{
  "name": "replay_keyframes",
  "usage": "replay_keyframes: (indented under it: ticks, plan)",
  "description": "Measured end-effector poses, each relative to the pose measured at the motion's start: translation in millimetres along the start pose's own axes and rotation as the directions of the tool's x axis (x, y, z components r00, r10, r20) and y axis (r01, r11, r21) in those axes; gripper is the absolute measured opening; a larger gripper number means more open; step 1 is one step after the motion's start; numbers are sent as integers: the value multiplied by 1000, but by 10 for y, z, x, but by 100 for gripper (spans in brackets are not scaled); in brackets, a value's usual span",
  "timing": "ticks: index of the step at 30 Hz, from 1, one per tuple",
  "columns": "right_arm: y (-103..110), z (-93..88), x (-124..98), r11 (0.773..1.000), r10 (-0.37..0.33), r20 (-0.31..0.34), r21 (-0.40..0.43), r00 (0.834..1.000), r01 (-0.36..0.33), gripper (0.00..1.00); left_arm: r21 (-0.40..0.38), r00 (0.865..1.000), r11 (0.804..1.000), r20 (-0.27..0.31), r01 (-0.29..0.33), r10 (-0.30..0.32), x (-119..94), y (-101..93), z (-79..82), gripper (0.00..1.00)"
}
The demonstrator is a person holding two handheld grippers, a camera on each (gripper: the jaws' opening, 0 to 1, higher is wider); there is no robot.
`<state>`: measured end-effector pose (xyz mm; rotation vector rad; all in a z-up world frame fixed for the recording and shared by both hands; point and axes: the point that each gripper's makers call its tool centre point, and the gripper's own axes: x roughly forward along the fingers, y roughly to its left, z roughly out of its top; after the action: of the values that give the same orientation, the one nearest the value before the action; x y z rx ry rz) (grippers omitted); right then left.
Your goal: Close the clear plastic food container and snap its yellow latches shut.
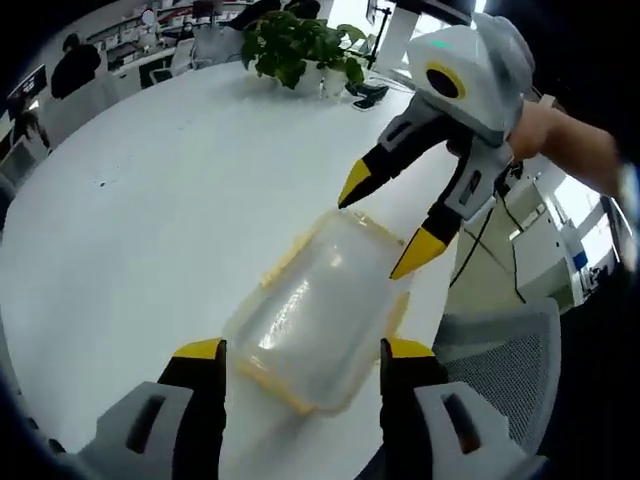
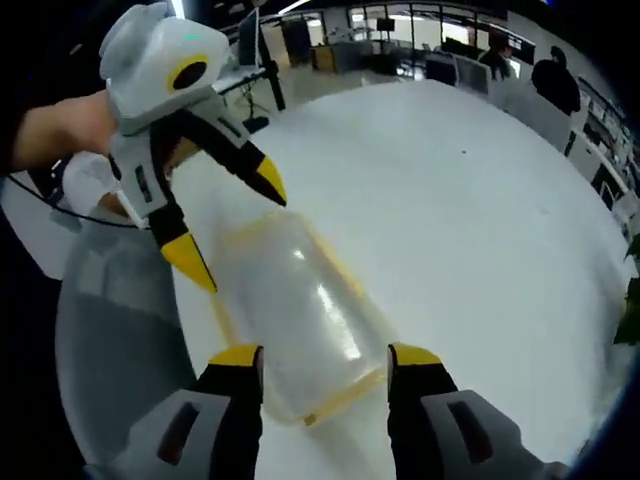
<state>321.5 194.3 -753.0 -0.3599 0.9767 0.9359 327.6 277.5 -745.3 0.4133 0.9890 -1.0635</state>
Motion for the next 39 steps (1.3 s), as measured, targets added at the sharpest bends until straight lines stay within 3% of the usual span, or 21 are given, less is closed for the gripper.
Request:
replay_keyframes:
  ticks: [14,20,26,33,39]
  plan:
    - [26,61,3,989,17,-41,-145,999,-22,48,162,999,986,-29,27,-23,25,6,25,60]
    - [40,75,35,985,15,-58,-172,998,-25,48,162,998,986,-37,48,-42,36,-2,51,60]
    - [138,176,57,981,62,-36,-184,997,-67,48,251,997,966,-46,68,-58,60,-9,80,59]
    - [124,167,81,973,61,-54,-219,997,-71,47,279,993,954,-83,108,-89,116,-81,53,54]
    - [160,170,103,969,82,-57,-231,995,-93,45,281,992,952,-75,117,-100,112,-88,112,53]
